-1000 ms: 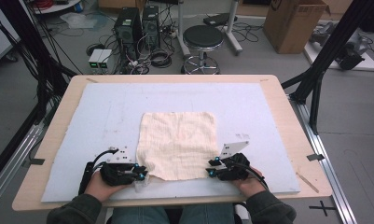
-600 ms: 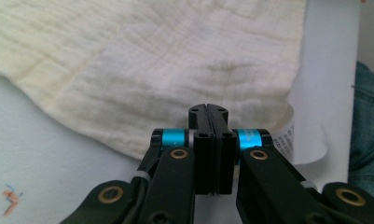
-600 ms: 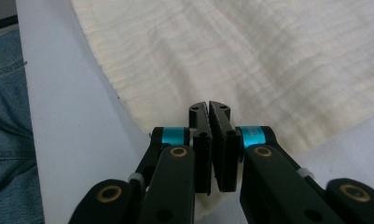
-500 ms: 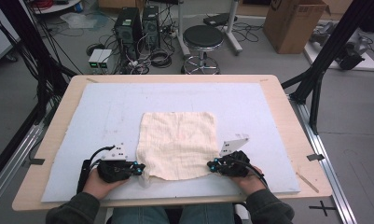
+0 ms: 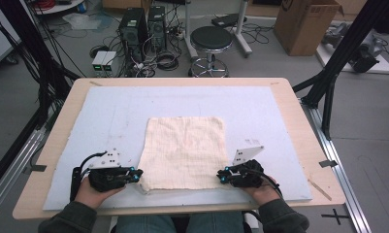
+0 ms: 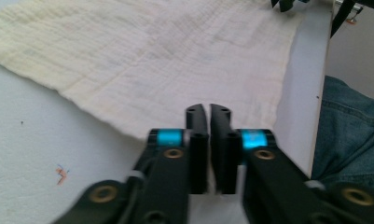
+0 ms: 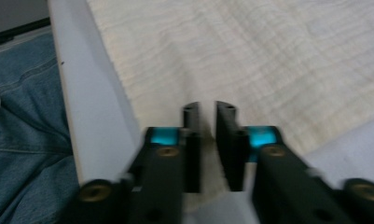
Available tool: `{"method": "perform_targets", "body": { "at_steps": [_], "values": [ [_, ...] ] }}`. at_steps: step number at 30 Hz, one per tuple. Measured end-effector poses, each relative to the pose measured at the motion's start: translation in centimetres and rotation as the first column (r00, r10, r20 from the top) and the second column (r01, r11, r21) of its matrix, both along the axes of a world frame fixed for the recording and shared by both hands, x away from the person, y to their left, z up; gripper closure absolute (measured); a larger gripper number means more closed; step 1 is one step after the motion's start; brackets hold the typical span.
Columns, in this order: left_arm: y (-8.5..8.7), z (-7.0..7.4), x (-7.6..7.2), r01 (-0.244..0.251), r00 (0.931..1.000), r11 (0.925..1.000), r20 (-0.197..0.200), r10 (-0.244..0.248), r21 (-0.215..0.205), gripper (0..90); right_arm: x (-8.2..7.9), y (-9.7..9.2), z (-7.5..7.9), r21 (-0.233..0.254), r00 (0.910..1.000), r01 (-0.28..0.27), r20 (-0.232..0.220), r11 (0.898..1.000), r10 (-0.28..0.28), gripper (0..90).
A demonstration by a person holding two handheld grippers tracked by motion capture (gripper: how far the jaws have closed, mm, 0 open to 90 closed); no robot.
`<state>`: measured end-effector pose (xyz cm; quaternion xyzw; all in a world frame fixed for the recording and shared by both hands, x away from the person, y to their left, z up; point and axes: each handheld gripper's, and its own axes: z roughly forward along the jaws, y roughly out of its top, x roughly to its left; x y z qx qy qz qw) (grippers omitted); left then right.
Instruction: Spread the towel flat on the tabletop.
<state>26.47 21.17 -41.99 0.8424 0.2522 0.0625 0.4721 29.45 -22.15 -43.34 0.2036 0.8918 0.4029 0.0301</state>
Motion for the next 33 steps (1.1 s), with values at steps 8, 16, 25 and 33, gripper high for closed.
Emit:
{"method": "perform_targets", "body": {
  "at_steps": [8, 16, 25, 33],
  "values": [
    [-2.2, -1.7, 0.1, 0.118, 0.9893, 0.9913, -0.092, -0.113, 0.058, 58.8, -0.8, 0.5, -0.6, -0.027, 0.9962, -0.086, -0.016, 0.996, 0.086, 60.7],
    [-2.6, -2.1, 0.2, 0.101, 0.9927, 0.9886, -0.077, -0.093, 0.111, 85.9, -0.6, 0.6, -0.7, -0.032, 0.9969, -0.079, -0.005, 0.996, 0.079, 82.6],
    [-1.8, -1.5, -0.9, 0.104, 0.9935, 0.9905, -0.056, -0.099, 0.09, 87.1, -1.0, 0.4, -0.5, -0.002, 0.9933, -0.105, -0.05, 0.995, 0.104, 88.4],
    [-1.8, -1.5, -1.9, 0.127, 0.9909, 0.9889, -0.056, -0.123, 0.078, 81.7, -1.8, 0.1, -0.7, 0.025, 0.9882, -0.121, -0.092, 0.992, 0.123, 76.5]
  ]
}}
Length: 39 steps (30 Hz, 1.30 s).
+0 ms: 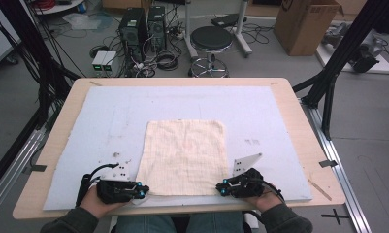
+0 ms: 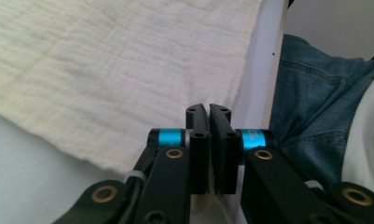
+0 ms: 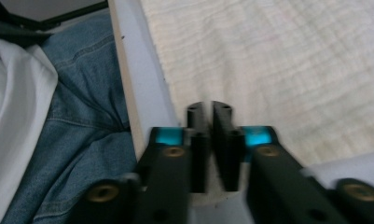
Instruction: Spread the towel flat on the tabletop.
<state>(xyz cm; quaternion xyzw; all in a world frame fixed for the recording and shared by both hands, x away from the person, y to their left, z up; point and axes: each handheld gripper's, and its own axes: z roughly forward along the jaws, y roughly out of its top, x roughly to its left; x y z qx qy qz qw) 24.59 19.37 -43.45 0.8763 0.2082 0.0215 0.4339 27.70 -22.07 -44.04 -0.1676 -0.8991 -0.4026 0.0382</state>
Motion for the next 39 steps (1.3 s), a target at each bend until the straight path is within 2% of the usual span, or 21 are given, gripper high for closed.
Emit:
{"method": "perform_targets", "body": {
  "at_steps": [2, 4, 5, 10, 11, 18, 21, 22, 26, 29, 31, 35, 39],
  "values": [
    [0.0, 0.2, 0.1, -0.005, 1.0, 0.9997, 0.001, 0.005, -0.026, 71.1, 0.2, -0.4, 0.5, 0.044, 0.9996, 0.022, 0.015, 0.999, -0.023, 69.2],
    [0.1, 0.3, 0.2, -0.026, 0.9995, 0.9986, 0.015, 0.027, -0.046, 68.5, 0.4, -0.6, 0.7, 0.057, 0.9993, 0.029, 0.023, 0.998, -0.031, 68.1],
    [0.2, 0.4, 0.4, -0.041, 0.999, 0.9975, 0.015, 0.042, -0.058, 65.5, 0.7, -0.8, 1.0, 0.078, 0.9976, 0.054, 0.04, 0.996, -0.057, 65.1],
    [0.3, 0.5, 1.1, -0.086, 0.9959, 0.9931, 0.021, 0.088, -0.079, 59.5, 1.6, -1.2, 1.3, 0.097, 0.9926, 0.107, 0.047, 0.989, -0.112, 59.6],
    [0.2, 0.5, 1.2, -0.097, 0.9948, 0.992, 0.023, 0.099, -0.082, 56.0, 2.0, -1.3, 1.4, 0.096, 0.9907, 0.125, 0.043, 0.988, -0.129, 54.6],
    [0.2, 1.0, 2.6, -0.14, 0.989, 0.9845, 0.033, 0.144, -0.106, 47.2, 3.4, -1.1, 1.9, 0.113, 0.9874, 0.148, 0.039, 0.982, -0.154, 42.6],
    [0.4, 1.2, 2.9, -0.165, 0.9848, 0.9807, 0.039, 0.169, -0.106, 45.0, 3.9, -1.2, 2.0, 0.13, 0.9843, 0.166, 0.038, 0.978, -0.172, 36.4],
    [0.4, 1.2, 3.0, -0.169, 0.9839, 0.9798, 0.039, 0.174, -0.107, 43.3, 4.2, -1.2, 2.0, 0.135, 0.9793, 0.192, 0.039, 0.972, -0.199, 31.9],
    [0.5, 1.7, 3.3, -0.193, 0.9795, 0.9724, 0.034, 0.199, -0.132, 39.7, 4.9, -1.2, 2.1, 0.145, 0.9731, 0.218, 0.044, 0.965, -0.226, 29.0],
    [0.6, 1.9, 3.5, -0.204, 0.9765, 0.97, 0.043, 0.211, -0.132, 38.5, 5.1, -1.3, 2.1, 0.153, 0.9714, 0.223, 0.046, 0.963, -0.233, 27.9],
    [0.7, 2.0, 3.7, -0.209, 0.975, 0.9685, 0.047, 0.217, -0.135, 37.2, 5.5, -1.2, 2.1, 0.152, 0.9663, 0.244, 0.045, 0.958, -0.253, 24.8],
    [0.8, 2.0, 3.8, -0.228, 0.9707, 0.964, 0.045, 0.236, -0.137, 35.9, 6.0, -1.1, 2.4, 0.143, 0.963, 0.253, 0.057, 0.957, -0.263, 23.4],
    [0.9, 2.3, 4.0, -0.234, 0.9688, 0.9626, 0.05, 0.243, -0.137, 35.7, 6.4, -1.1, 2.8, 0.146, 0.961, 0.261, 0.054, 0.954, -0.271, 22.7]
  ]
}}
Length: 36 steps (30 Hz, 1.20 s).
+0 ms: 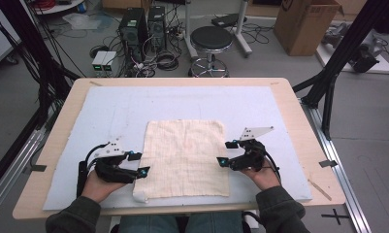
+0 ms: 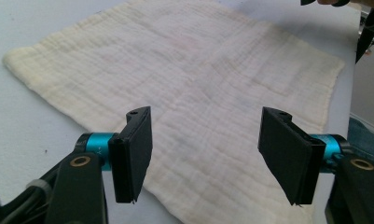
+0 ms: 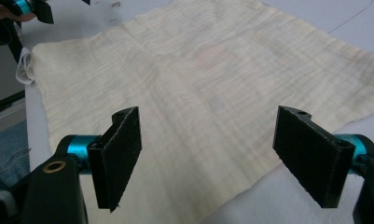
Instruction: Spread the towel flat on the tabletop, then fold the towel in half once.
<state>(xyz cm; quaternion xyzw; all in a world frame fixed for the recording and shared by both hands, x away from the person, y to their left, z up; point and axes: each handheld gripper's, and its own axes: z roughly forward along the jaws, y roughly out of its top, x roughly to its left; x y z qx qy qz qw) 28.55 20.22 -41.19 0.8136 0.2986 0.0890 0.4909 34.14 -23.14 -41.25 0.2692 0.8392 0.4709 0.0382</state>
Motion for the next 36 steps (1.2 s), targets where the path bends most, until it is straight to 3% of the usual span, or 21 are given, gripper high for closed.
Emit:
{"method": "perform_targets", "body": {
  "at_steps": [16, 20, 29, 31, 36],
  "values": [
    [-0.1, 1.4, 1.4, -0.012, 0.9999, 0.9997, 0.012, 0.011, 0.021, 36.2, 0.8, 0.3, 1.2, -0.008, 0.9999, -0.007, 0.013, 1.0, 0.007, 22.9],
    [-0.2, 1.9, 2.1, -0.016, 0.9998, 0.9998, 0.007, 0.016, 0.013, 36.8, 1.1, 0.4, 1.3, -0.014, 1.0, -0.008, 0.002, 1.0, 0.008, 22.9],
    [-0.5, 3.0, 3.8, -0.032, 0.9995, 0.9985, 0.0, 0.032, 0.043, 38.5, 2.2, 0.3, 1.8, -0.015, 1.0, 0.001, 0.002, 1.0, -0.001, 23.4],
    [-0.4, 3.2, 4.2, -0.048, 0.9988, 0.9987, 0.0, 0.048, 0.017, 39.3, 2.3, 0.3, 2.0, -0.016, 1.0, 0.007, -0.005, 1.0, -0.007, 23.4],
    [-0.2, 3.7, 5.0, -0.064, 0.9979, 0.9978, -0.007, 0.064, 0.017, 40.9, 3.0, 0.3, 2.9, -0.035, 0.9999, 0.012, 0.002, 0.999, -0.012, 23.6]
  ]
}}
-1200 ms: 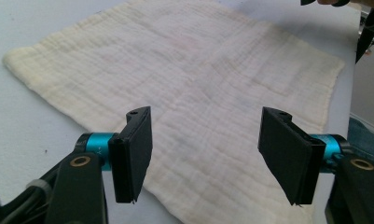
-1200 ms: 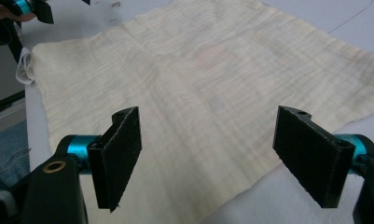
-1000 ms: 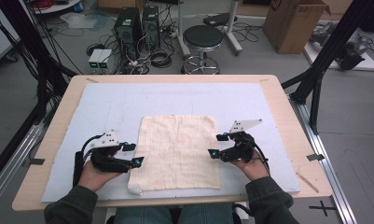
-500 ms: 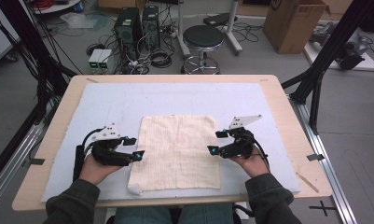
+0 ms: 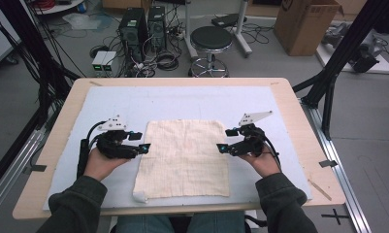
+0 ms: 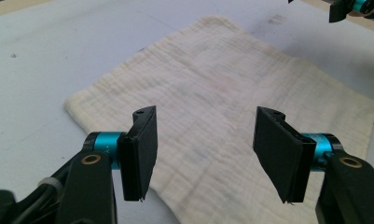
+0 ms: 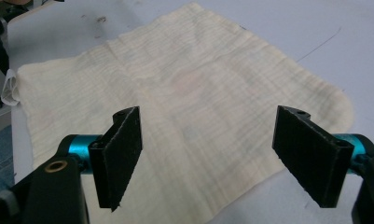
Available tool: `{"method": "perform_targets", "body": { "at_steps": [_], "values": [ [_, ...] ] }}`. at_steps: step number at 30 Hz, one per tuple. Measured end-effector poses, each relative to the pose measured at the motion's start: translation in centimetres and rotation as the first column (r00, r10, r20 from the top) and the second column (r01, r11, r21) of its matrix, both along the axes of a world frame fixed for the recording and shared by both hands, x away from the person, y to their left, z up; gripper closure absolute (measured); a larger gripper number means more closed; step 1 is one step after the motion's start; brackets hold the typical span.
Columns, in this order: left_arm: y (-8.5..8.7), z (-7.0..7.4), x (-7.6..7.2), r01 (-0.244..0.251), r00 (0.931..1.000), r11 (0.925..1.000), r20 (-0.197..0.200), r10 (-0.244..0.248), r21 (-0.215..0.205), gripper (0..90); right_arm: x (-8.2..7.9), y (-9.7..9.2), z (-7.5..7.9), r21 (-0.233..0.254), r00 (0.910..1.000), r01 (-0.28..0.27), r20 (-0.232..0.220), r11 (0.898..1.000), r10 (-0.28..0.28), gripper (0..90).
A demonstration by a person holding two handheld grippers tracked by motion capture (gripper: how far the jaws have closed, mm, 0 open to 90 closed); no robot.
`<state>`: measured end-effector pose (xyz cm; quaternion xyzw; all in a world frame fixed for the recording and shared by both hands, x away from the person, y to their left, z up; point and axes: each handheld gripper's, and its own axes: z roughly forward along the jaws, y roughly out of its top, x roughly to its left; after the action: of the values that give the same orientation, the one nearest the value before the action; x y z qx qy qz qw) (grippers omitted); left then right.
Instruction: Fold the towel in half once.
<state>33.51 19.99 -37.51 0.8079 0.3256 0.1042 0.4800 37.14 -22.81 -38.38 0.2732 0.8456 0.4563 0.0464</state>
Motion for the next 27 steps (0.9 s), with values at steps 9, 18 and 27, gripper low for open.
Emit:
{"method": "perform_targets", "body": {
  "at_steps": [9, 18, 27],
  "values": [
    [-0.1, 1.0, 2.0, 0.0, 1.0, 0.9998, -0.005, 0.001, 0.018, 43.3, 2.2, 0.2, 1.2, -0.026, 0.9997, 0.016, 0.016, 1.0, -0.016, 24.9],
    [0.2, -0.1, 4.6, -0.07, 0.9971, 0.9974, -0.027, 0.07, 0.017, 47.4, 4.5, -0.1, 0.7, -0.059, 0.9963, 0.085, 0.004, 0.995, -0.085, 36.0],
    [0.8, -2.5, 8.0, -0.188, 0.9802, 0.9817, -0.058, 0.189, 0.032, 53.2, 7.7, 0.3, -1.4, -0.059, 0.9874, 0.151, -0.04, 0.987, -0.153, 42.1]
  ]
}}
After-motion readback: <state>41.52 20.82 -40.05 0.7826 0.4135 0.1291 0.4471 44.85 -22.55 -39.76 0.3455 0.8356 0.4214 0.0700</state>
